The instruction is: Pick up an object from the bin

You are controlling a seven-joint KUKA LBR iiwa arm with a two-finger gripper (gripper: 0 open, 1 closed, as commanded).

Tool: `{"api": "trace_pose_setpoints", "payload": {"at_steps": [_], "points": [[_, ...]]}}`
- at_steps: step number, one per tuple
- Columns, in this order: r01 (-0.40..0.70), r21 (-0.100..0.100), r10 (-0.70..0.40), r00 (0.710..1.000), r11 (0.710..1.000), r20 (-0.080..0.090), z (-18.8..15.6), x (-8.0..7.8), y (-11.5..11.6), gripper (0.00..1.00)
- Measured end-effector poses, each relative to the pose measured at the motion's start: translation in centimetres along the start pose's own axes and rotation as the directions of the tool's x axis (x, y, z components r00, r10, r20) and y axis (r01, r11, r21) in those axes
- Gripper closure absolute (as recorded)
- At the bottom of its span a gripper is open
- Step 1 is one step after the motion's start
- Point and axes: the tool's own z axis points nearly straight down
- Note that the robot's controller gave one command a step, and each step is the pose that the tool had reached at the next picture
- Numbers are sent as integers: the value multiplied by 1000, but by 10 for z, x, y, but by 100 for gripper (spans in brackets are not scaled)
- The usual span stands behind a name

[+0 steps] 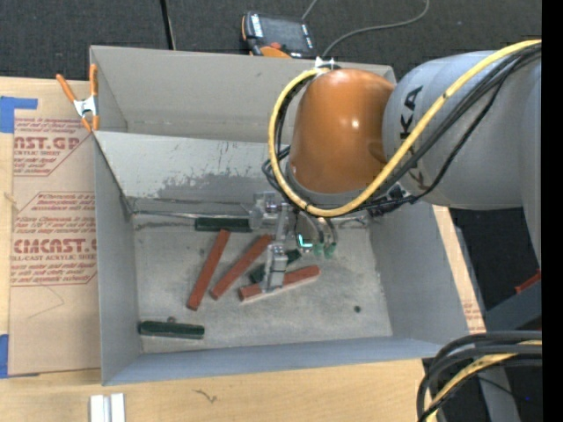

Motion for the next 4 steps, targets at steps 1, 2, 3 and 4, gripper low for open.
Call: {"api": "trace_pose_setpoints", "payload": {"at_steps": [1, 2, 3, 4], "points": [[124, 3, -124, 992, 992, -1, 115, 4, -105, 0], [175, 2, -175, 984, 985, 11, 133, 1, -91, 0], [176, 2, -176, 984, 984, 17, 130, -1, -91, 100], [176, 1, -176, 984, 984, 7, 133, 2, -91, 0]]}}
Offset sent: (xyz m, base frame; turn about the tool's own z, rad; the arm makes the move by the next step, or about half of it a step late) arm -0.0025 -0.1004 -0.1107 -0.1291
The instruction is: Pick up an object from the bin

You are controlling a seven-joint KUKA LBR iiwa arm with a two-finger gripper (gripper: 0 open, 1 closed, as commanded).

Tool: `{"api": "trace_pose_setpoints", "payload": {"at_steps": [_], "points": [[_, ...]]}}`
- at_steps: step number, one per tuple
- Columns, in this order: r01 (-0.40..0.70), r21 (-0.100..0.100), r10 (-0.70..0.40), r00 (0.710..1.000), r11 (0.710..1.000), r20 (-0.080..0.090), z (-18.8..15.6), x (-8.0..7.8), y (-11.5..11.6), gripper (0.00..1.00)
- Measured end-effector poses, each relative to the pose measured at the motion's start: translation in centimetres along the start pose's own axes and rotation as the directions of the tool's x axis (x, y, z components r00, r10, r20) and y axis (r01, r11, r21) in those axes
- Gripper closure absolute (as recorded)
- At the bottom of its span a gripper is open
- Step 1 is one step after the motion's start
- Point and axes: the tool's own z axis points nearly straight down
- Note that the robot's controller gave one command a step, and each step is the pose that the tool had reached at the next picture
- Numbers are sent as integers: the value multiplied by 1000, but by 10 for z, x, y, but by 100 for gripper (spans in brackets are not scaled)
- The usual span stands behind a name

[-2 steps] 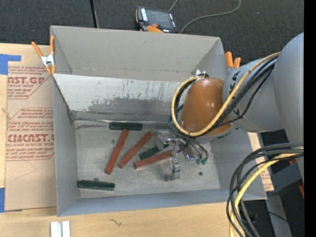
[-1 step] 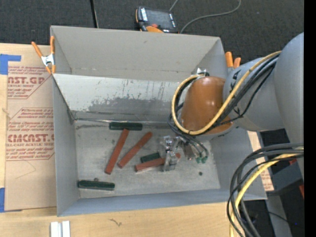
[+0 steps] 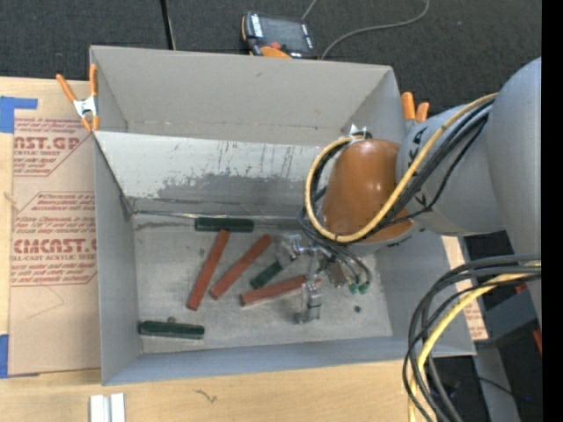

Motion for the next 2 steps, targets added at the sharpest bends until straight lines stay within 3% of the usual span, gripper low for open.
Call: {"api": "trace_pose_setpoints", "payload": {"at_steps": [1, 2], "points": [[-19, 0, 19, 1000, 1000, 3, -1, 31, -2, 0], [-377, -1, 377, 926, 926, 1, 0, 8, 9, 0]]}}
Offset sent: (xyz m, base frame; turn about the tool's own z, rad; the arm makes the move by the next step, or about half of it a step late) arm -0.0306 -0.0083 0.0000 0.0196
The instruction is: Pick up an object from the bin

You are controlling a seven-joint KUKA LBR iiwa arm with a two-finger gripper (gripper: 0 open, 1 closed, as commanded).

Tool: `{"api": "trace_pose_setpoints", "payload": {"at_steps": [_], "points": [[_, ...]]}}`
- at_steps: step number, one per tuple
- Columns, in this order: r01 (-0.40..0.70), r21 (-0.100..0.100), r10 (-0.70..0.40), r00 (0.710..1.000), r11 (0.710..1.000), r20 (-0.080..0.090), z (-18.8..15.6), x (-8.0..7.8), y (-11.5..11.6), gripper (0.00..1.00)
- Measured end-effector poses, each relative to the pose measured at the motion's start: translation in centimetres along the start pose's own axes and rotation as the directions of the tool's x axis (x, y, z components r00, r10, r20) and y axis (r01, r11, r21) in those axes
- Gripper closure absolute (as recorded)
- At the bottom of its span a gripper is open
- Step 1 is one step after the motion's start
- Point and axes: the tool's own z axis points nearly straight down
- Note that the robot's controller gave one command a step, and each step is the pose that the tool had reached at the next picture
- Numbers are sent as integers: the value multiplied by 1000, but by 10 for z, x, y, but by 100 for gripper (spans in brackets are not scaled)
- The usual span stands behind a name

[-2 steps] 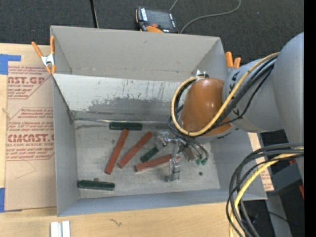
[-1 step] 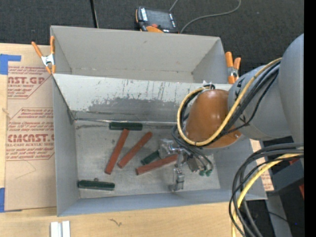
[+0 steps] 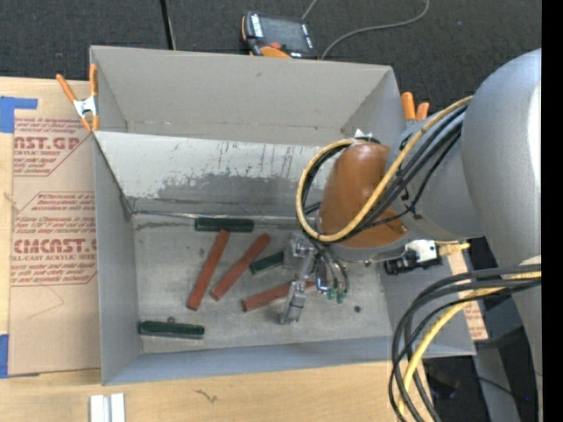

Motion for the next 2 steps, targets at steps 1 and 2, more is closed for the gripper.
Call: {"api": "trace_pose_setpoints", "payload": {"at_steps": [1, 2], "points": [[0, 0, 0, 1000, 1000, 8, -3, -3, -1, 100], [0, 1, 0, 1000, 1000, -1, 0, 0, -1, 0]]}}
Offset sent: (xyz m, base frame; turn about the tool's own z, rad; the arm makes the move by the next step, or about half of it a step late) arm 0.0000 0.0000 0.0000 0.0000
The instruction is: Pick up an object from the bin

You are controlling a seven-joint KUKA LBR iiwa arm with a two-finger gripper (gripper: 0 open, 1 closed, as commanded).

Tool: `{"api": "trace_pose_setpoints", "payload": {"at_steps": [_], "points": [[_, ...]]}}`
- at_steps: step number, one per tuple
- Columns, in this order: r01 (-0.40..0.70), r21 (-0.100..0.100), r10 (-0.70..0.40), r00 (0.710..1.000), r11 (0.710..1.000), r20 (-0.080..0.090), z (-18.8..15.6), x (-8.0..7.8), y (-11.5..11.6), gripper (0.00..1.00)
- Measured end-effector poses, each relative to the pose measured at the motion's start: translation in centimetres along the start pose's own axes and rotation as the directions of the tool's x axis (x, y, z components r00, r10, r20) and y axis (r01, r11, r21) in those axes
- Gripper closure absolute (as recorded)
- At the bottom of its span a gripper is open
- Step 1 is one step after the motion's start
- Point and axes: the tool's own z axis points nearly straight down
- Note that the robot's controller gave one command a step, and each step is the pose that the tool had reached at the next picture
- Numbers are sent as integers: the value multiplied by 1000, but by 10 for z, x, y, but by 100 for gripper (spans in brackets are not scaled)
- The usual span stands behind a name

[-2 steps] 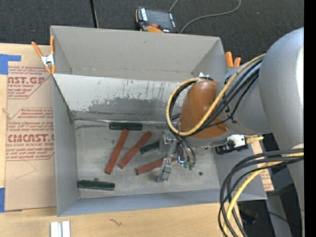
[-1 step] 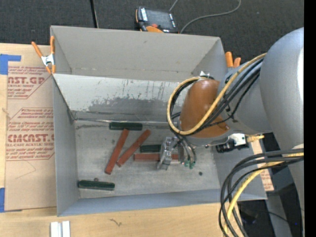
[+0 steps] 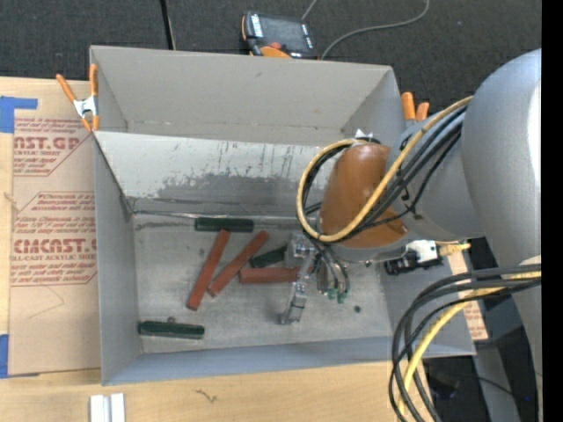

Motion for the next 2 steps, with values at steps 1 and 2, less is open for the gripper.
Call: {"api": "trace_pose_setpoints", "payload": {"at_steps": [1, 2], "points": [[0, 0, 0, 1000, 1000, -1, -1, 0, 0, 100], [-73, -1, 73, 997, 997, 7, -132, 6, -12, 100]]}}
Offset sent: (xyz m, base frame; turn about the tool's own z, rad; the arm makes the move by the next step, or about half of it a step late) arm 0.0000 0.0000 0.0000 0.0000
